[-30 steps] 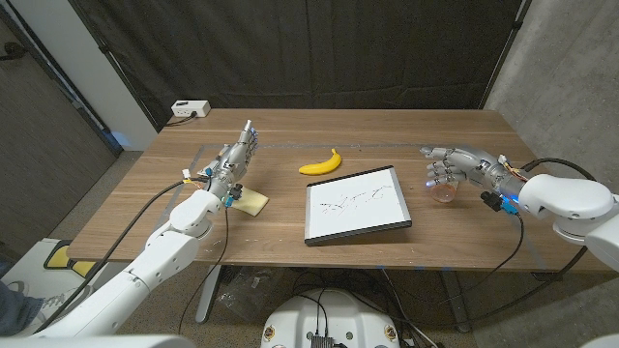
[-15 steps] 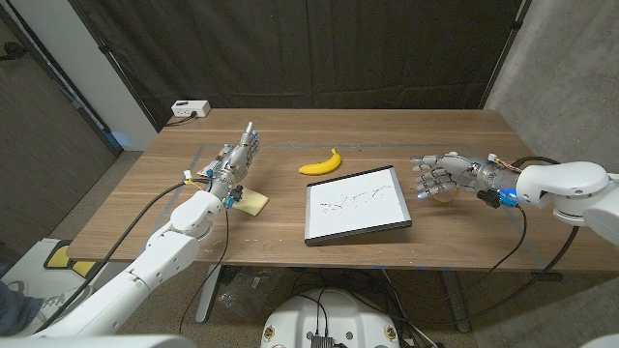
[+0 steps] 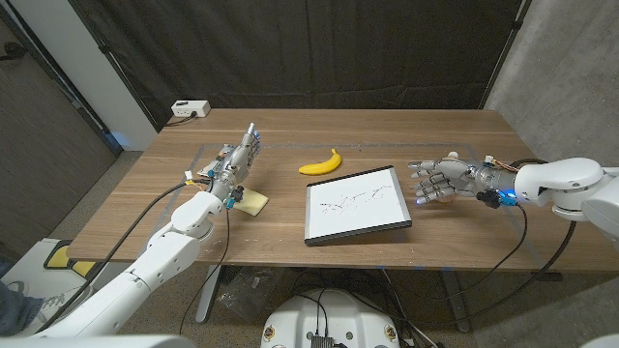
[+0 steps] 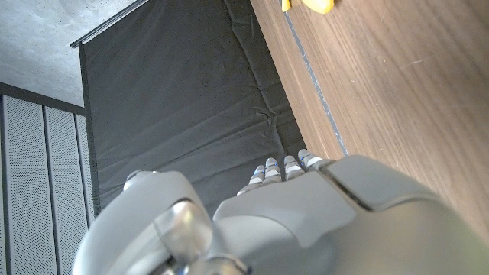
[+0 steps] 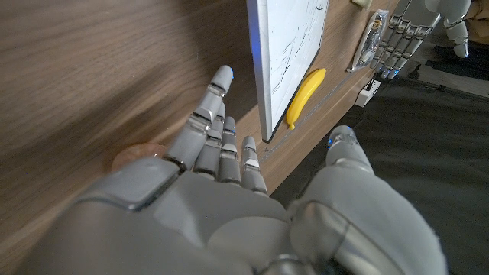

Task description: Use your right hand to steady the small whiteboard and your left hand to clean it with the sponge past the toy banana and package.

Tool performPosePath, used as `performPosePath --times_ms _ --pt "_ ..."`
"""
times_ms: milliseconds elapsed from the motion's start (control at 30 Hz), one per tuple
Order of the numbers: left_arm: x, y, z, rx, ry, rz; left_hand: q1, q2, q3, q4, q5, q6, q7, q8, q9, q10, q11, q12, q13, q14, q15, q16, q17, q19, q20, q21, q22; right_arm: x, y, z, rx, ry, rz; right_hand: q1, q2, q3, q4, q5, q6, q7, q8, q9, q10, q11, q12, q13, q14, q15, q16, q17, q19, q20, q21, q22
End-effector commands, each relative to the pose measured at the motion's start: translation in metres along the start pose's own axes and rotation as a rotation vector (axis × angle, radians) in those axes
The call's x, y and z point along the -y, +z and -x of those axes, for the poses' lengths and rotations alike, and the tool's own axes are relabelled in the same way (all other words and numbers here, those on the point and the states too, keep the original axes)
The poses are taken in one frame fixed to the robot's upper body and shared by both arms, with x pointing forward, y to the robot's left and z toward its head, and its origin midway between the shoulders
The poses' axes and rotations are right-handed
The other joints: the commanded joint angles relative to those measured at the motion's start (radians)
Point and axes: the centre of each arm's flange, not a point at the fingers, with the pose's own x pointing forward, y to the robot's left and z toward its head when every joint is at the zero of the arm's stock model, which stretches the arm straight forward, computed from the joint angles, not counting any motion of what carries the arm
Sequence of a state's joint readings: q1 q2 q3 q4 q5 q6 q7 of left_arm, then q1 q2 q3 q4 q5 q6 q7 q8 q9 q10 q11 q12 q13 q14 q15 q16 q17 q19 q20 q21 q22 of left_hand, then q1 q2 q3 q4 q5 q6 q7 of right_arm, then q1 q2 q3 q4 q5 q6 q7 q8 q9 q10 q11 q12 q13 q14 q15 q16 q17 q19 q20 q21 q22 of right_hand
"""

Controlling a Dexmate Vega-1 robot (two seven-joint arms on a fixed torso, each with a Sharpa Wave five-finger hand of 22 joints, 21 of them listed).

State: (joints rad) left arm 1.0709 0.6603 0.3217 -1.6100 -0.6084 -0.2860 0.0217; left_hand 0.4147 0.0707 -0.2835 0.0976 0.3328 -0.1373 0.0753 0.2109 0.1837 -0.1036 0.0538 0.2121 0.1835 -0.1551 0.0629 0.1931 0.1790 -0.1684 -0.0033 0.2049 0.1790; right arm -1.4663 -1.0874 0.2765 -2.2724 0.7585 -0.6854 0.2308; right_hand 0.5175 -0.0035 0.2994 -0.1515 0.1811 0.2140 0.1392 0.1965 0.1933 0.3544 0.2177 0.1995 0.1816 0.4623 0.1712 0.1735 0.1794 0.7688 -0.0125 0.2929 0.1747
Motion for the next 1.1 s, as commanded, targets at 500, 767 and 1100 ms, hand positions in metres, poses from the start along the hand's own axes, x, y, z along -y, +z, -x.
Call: performPosePath --times_ms 500,767,1100 --pt "-0.002 -0.003 0.000 -0.007 -0.007 0.012 0.007 -0.001 -0.005 -0.006 0.003 0.005 0.000 0.001 0.005 -0.003 -0.001 -0.001 0.005 0.001 0.006 -0.004 0.005 -0.005 0.014 0.000 0.004 -0.006 -0.016 -0.027 -0.034 0.029 -0.031 0.046 -0.001 0.004 -0.013 0.001 -0.008 0.065 -0.002 0.003 -0.003 0.000 -0.001 0.001 0.001 -0.019 0.008 0.001 0.017 -0.005 -0.003 0.005" --pt "-0.004 -0.005 0.002 -0.018 0.003 0.016 0.008 0.000 -0.005 -0.006 0.002 0.006 0.000 0.001 0.005 -0.001 0.000 -0.001 0.005 0.001 0.006 -0.004 0.005 -0.005 0.016 0.000 0.004 -0.010 -0.011 -0.037 -0.006 0.099 -0.043 0.071 -0.002 0.005 -0.015 0.001 -0.007 0.065 -0.001 0.004 -0.001 0.000 0.000 0.001 0.016 -0.034 0.015 0.002 0.044 -0.030 0.001 0.004" --pt "-0.007 -0.005 0.003 -0.012 0.004 0.013 0.010 0.003 -0.005 -0.006 0.001 0.007 -0.001 0.000 0.005 -0.002 0.002 -0.001 0.005 0.000 0.007 -0.005 0.006 -0.008 0.016 -0.001 0.004 -0.015 -0.008 -0.048 -0.023 0.131 -0.025 0.104 -0.004 0.008 -0.019 0.001 -0.011 0.066 -0.001 0.004 -0.004 -0.001 0.000 0.001 0.028 -0.044 0.017 0.002 0.062 -0.058 -0.001 0.002"
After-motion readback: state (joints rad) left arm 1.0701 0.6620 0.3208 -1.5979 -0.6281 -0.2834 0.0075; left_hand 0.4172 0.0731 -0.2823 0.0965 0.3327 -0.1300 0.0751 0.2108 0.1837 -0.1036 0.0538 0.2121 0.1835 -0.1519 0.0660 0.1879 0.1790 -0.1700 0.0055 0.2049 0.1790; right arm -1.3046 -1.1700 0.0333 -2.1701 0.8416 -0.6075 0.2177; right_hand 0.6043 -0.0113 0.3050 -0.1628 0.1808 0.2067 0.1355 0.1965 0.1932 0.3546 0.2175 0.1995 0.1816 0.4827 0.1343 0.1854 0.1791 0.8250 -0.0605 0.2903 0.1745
